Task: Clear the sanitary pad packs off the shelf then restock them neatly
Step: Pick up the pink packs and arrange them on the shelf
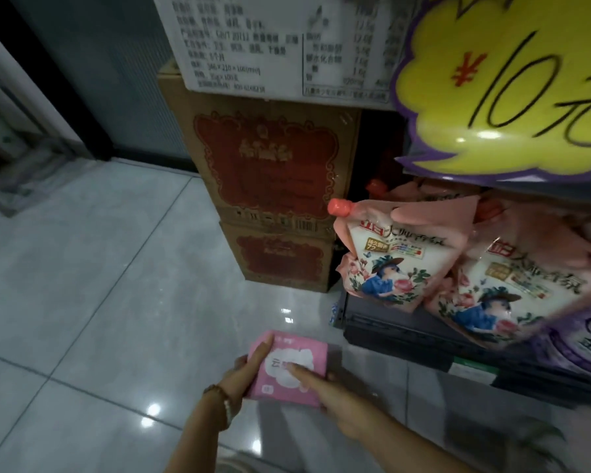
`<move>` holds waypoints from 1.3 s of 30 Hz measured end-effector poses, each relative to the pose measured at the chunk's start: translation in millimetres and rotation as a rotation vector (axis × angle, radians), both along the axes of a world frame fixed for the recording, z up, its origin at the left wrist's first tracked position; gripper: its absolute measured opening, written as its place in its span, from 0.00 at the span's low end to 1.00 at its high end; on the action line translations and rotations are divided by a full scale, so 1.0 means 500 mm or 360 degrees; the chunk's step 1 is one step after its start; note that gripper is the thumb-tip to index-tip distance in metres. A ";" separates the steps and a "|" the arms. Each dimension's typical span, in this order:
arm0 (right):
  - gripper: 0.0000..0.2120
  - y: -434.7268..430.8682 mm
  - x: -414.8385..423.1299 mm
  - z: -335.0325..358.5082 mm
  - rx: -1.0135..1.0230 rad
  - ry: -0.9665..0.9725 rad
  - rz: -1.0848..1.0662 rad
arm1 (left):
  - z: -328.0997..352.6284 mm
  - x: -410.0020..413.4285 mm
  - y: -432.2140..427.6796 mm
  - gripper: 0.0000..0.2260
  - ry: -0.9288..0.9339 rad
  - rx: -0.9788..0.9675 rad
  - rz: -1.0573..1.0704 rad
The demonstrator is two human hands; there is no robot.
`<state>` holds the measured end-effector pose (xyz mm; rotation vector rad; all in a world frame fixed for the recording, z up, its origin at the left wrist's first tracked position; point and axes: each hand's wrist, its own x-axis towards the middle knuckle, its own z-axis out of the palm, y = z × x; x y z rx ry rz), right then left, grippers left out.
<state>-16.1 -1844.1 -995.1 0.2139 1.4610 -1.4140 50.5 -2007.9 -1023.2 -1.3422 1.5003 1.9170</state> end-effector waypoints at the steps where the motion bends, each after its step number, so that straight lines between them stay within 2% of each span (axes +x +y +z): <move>1: 0.16 0.007 0.008 0.031 -0.0033 0.0047 -0.0020 | 0.022 0.008 -0.002 0.51 0.0040 -0.0053 0.0004; 2: 0.15 0.014 0.014 0.058 -0.0085 0.0092 -0.0030 | 0.074 0.010 0.005 0.52 0.0062 -0.0111 -0.0028; 5: 0.15 0.050 0.013 0.180 -0.0266 0.0230 -0.0034 | 0.262 0.002 0.053 0.41 0.0228 -0.0297 -0.0087; 6: 0.16 0.070 0.006 0.219 -0.0318 0.0285 -0.0011 | 0.311 -0.002 0.066 0.40 0.0279 -0.0384 -0.0150; 8: 0.18 0.115 -0.015 0.309 -0.0410 0.0404 0.0036 | 0.394 -0.011 0.086 0.46 0.0428 -0.0580 -0.0298; 10: 0.24 0.169 -0.038 0.396 -0.0455 0.0586 0.0110 | 0.481 -0.022 0.116 0.50 0.0642 -0.0743 -0.0456; 12: 0.37 0.235 -0.063 0.482 -0.0438 0.0825 0.0114 | 0.565 -0.040 0.158 0.50 0.0846 -0.0849 -0.0625; 13: 0.39 0.270 -0.075 0.526 -0.0424 0.0941 0.0079 | 0.606 -0.052 0.186 0.49 0.0964 -0.0879 -0.0691; 15: 0.35 0.344 -0.106 0.605 -0.0392 0.1069 0.0040 | 0.677 -0.084 0.241 0.45 0.1150 -0.0849 -0.0766; 16: 0.36 0.380 -0.120 0.642 -0.0365 0.1091 0.0068 | 0.709 -0.101 0.273 0.43 0.1223 -0.0812 -0.0806; 17: 0.41 0.416 -0.133 0.675 -0.0326 0.1084 0.0082 | 0.731 -0.121 0.302 0.42 0.1246 -0.0731 -0.0831; 19: 0.49 0.485 -0.157 0.721 -0.0264 0.1051 0.0004 | 0.779 -0.151 0.371 0.30 0.1263 -0.0580 -0.0833; 20: 0.50 0.517 -0.162 0.740 -0.0237 0.1035 -0.0040 | 0.799 -0.166 0.405 0.25 0.1273 -0.0550 -0.0828; 21: 0.48 0.547 -0.166 0.758 -0.0204 0.1029 -0.0081 | 0.809 -0.185 0.430 0.26 0.1318 -0.0529 -0.0835; 23: 0.44 0.603 -0.176 0.784 -0.0141 0.1032 -0.0173 | 0.828 -0.222 0.473 0.34 0.1382 -0.0549 -0.0851; 25: 0.42 0.650 -0.185 0.807 -0.0104 0.1043 -0.0194 | 0.832 -0.255 0.503 0.36 0.1434 -0.0550 -0.0836; 26: 0.40 0.671 -0.190 0.817 -0.0079 0.1063 -0.0205 | 0.840 -0.266 0.521 0.35 0.1454 -0.0537 -0.0791; 28: 0.40 0.703 -0.201 0.840 -0.0034 0.1171 -0.0201 | 0.841 -0.288 0.545 0.24 0.1461 -0.0489 -0.0645; 30: 0.42 0.722 -0.220 0.865 0.0074 0.1399 -0.0197 | 0.847 -0.295 0.545 0.17 0.1416 -0.0466 -0.0510; 32: 0.36 0.738 -0.252 0.904 0.0179 0.1708 -0.0161 | 0.854 -0.301 0.528 0.21 0.1377 -0.0576 -0.0440; 34: 0.31 0.740 -0.296 0.942 0.0260 0.1999 -0.0105 | 0.862 -0.302 0.504 0.31 0.1312 -0.0710 -0.0457; 37: 0.26 0.714 -0.372 0.963 0.0493 0.2339 0.0011 | 0.866 -0.299 0.482 0.27 0.1293 -0.0720 -0.0409; 39: 0.29 0.683 -0.426 0.948 0.0718 0.2472 0.0215 | 0.865 -0.298 0.478 0.25 0.1291 -0.0721 -0.0404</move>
